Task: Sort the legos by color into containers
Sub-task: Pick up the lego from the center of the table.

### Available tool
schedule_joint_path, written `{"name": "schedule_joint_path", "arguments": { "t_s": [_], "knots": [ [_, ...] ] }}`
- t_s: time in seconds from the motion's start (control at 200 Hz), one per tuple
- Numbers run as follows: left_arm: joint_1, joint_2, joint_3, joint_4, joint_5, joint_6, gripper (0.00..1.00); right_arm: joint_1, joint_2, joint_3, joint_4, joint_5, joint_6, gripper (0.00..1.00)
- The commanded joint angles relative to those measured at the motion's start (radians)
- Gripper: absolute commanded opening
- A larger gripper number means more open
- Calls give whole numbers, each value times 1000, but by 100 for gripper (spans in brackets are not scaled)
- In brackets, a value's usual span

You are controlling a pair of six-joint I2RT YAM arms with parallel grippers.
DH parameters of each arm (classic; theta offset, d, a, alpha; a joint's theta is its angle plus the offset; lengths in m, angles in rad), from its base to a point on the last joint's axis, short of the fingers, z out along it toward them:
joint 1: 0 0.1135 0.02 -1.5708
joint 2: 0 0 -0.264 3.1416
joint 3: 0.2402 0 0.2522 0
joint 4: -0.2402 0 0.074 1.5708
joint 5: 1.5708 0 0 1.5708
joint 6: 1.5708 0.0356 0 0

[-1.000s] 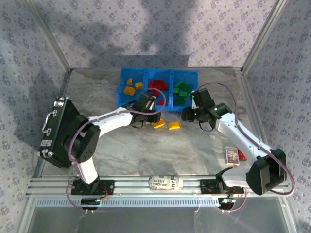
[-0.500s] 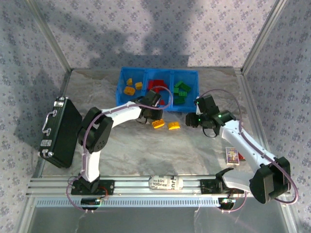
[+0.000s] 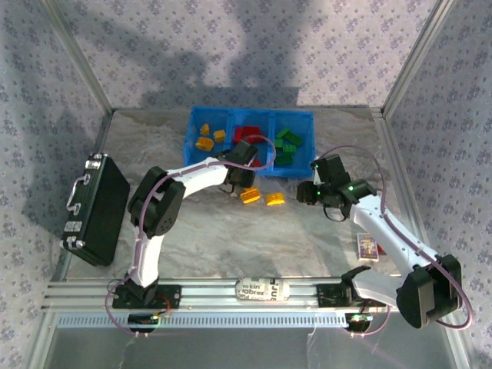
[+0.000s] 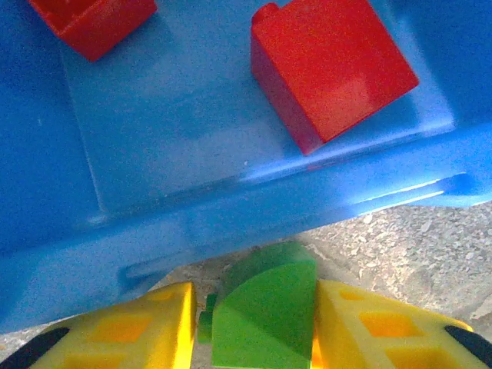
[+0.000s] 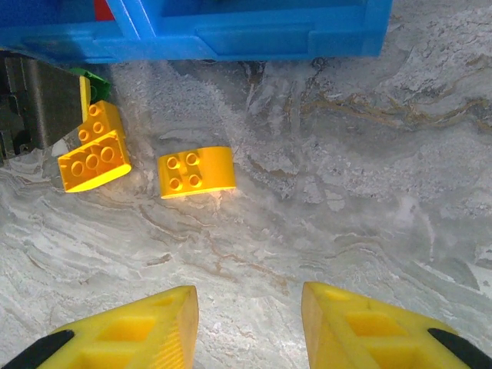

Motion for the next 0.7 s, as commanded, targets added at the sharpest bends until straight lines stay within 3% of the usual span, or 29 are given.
{"name": "schedule_joint_path", "arguments": {
  "t_s": [0.0, 0.32, 0.695],
  "knots": [
    [5, 15, 10, -36, -18, 10, 43, -5, -21, -9, 4, -16, 14, 42],
    [1, 6, -9, -47, -15, 8, 39, -6, -35, -10, -5, -19, 19, 42],
    [-29, -153, -181, -9, -32, -29, 34, -5, -59, -17, -14, -20, 23, 42]
  ]
}}
